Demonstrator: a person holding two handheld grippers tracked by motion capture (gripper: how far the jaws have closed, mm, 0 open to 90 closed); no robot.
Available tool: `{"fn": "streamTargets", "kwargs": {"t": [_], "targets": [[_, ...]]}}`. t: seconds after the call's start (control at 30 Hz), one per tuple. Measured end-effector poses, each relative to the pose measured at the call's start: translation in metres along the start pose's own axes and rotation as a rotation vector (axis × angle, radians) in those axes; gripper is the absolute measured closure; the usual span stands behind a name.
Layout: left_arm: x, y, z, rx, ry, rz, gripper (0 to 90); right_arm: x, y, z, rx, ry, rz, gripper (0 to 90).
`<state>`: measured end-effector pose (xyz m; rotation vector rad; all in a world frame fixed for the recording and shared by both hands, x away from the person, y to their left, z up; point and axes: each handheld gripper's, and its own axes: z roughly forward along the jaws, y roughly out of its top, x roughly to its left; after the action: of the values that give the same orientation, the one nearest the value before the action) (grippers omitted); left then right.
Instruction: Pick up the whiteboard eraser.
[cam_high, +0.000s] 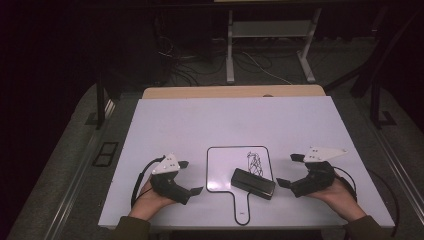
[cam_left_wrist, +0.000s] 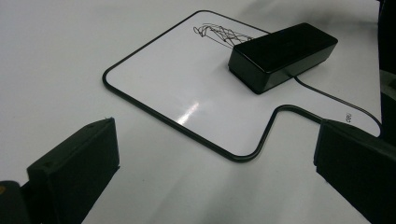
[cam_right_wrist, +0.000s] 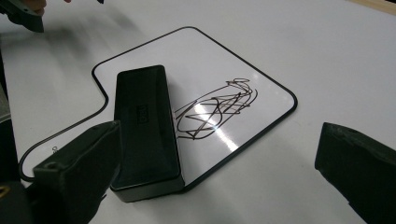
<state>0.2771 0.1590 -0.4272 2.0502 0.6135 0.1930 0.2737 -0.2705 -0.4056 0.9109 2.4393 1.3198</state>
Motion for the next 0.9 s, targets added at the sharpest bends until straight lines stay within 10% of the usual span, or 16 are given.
{"fn": "streamTargets", "kwargs": {"t": [0.9], "targets": [[0.0,0.0,0.0,-0.003,-0.004,-0.003,0.0,0.01,0.017,0.026,0.053,0.031,-0.041,0.1]]}}
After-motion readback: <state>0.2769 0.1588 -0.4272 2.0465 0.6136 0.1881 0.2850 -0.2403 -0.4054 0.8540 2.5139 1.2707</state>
